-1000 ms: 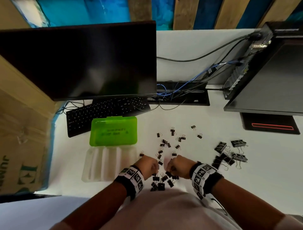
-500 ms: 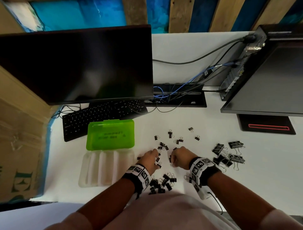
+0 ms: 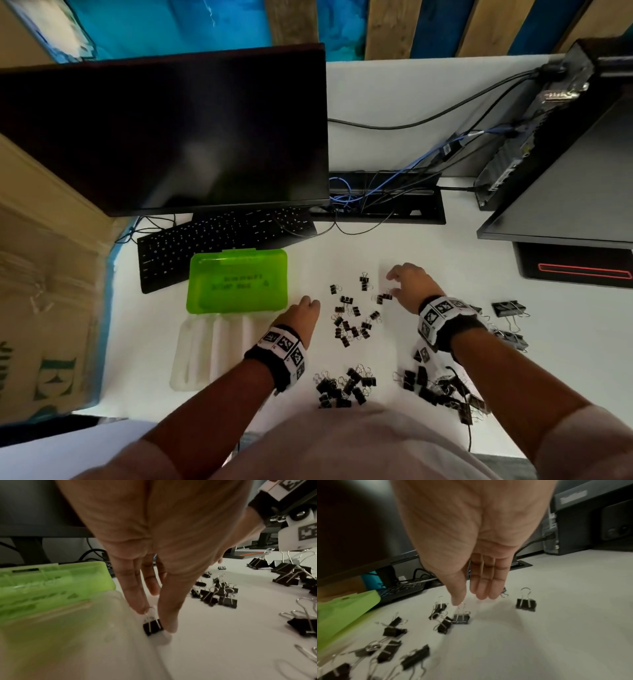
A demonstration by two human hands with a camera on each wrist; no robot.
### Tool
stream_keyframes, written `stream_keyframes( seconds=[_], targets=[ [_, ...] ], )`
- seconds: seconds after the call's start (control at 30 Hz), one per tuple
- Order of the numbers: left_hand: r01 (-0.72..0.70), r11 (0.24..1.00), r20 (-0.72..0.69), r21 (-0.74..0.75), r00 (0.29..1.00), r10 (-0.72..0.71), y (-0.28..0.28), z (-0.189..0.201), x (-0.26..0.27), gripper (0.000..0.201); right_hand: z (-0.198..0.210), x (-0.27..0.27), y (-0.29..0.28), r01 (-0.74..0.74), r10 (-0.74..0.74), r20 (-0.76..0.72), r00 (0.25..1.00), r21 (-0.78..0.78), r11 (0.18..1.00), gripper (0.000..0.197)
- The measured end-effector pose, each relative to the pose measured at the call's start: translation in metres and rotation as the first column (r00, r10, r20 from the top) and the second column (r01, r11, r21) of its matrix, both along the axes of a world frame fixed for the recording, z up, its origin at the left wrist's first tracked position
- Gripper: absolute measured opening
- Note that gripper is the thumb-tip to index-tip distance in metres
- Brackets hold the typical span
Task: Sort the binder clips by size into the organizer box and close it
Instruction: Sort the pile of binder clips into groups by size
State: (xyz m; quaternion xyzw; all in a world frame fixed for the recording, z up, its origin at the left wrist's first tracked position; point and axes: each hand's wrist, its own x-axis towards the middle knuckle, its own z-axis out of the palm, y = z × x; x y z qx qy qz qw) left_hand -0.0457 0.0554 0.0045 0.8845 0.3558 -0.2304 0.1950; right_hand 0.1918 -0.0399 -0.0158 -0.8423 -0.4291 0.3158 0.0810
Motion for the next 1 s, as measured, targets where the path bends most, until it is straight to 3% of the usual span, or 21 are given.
stream_keyframes(
  seconds=[0.17,0.27,0.37,0.47,0.6,0.67,0.83,1.0],
  targets=[
    [0.003,1.000,-0.049,-0.029,0.999,-0.004,-0.007,-0.007,0.005,0.045,0.005,-0.031,0.013,-0.205,0.203,0.029,0.979,0.108,0.973,0.025],
    [-0.021,0.998,0.024,-0.065,0.999,0.023,-0.010,-0.008,0.010,0.045,0.004,-0.059,0.025,-0.408,0.411,0.008,0.911,0.147,0.901,0.031],
    [-0.086,0.990,0.173,-0.110,0.979,0.104,-0.006,-0.008,0.017,0.045,-0.004,-0.078,0.033,-0.543,0.536,0.086,0.840,0.102,0.834,0.025],
    [-0.113,0.984,0.236,-0.137,0.961,0.143,-0.002,-0.011,0.021,0.054,-0.010,-0.077,0.035,-0.463,0.454,0.099,0.885,0.099,0.881,0.024],
    [-0.188,0.960,0.225,-0.208,0.946,0.234,0.007,-0.023,0.023,0.093,0.003,-0.061,0.024,-0.213,0.217,0.024,0.976,0.321,0.923,0.023],
    [-0.189,0.951,0.201,-0.245,0.950,0.241,0.010,-0.025,0.024,0.108,0.014,-0.052,0.012,-0.140,0.170,-0.050,0.984,0.371,0.918,0.018],
    [-0.125,0.944,0.184,-0.304,0.965,0.187,0.007,-0.029,0.032,0.111,0.022,-0.058,-0.023,-0.358,0.389,-0.247,0.887,0.163,0.919,0.013],
    [-0.018,0.959,0.237,-0.283,0.968,0.088,0.004,-0.031,0.036,0.097,0.012,-0.075,-0.040,-0.412,0.438,-0.341,0.832,0.149,0.899,0.012]
  ],
)
